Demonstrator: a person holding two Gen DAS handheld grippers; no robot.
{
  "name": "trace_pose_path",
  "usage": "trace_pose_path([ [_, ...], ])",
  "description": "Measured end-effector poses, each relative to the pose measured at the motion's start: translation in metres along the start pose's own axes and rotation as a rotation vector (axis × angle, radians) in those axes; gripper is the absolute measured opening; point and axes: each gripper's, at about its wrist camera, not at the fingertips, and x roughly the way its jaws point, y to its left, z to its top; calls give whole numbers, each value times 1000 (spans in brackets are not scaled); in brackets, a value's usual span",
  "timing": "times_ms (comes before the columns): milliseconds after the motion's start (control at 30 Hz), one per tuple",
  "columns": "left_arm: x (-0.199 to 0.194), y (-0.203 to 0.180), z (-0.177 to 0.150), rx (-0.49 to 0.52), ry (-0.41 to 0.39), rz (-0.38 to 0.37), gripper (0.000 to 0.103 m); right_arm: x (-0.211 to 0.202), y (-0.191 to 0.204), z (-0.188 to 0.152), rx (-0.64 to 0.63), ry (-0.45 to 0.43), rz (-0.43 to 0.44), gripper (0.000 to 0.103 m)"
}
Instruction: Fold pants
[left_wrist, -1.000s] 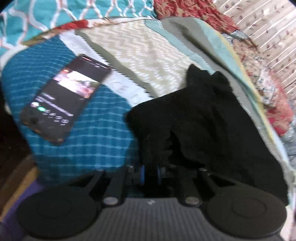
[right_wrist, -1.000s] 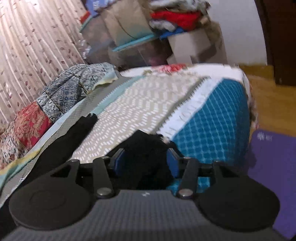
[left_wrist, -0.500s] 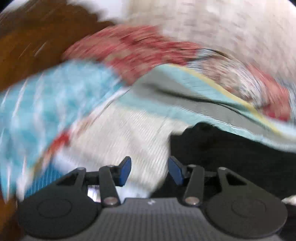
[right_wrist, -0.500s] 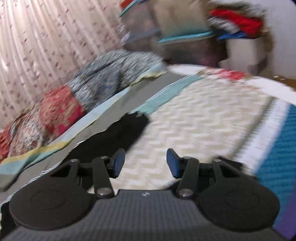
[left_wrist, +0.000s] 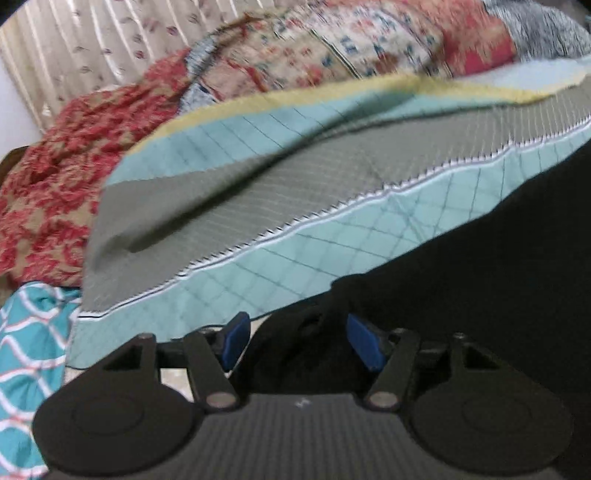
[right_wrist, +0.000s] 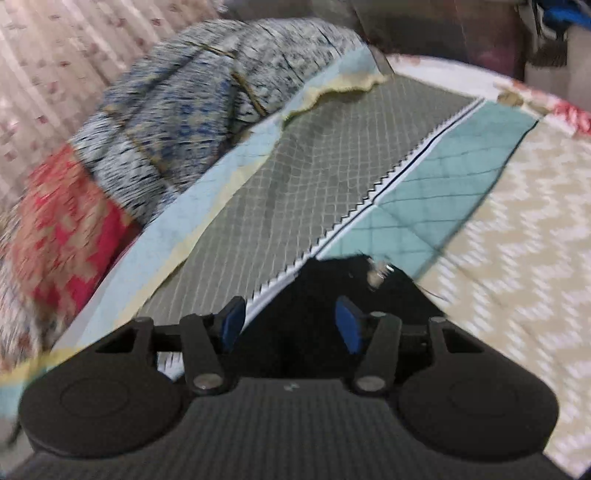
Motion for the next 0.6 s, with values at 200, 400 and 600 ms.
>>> trace_pose_path([
  [200,14,-5,-5,25,16,-28,15,54,22,1,-12,70,-151,69],
  [400,-21,-3,-14,-30,-64,7,10,40,25,-10,-160,37,-208,12],
  [600,-97,6,-33,-94,-185,20,10,-41,-6,-20,-66,-76,-52,11],
])
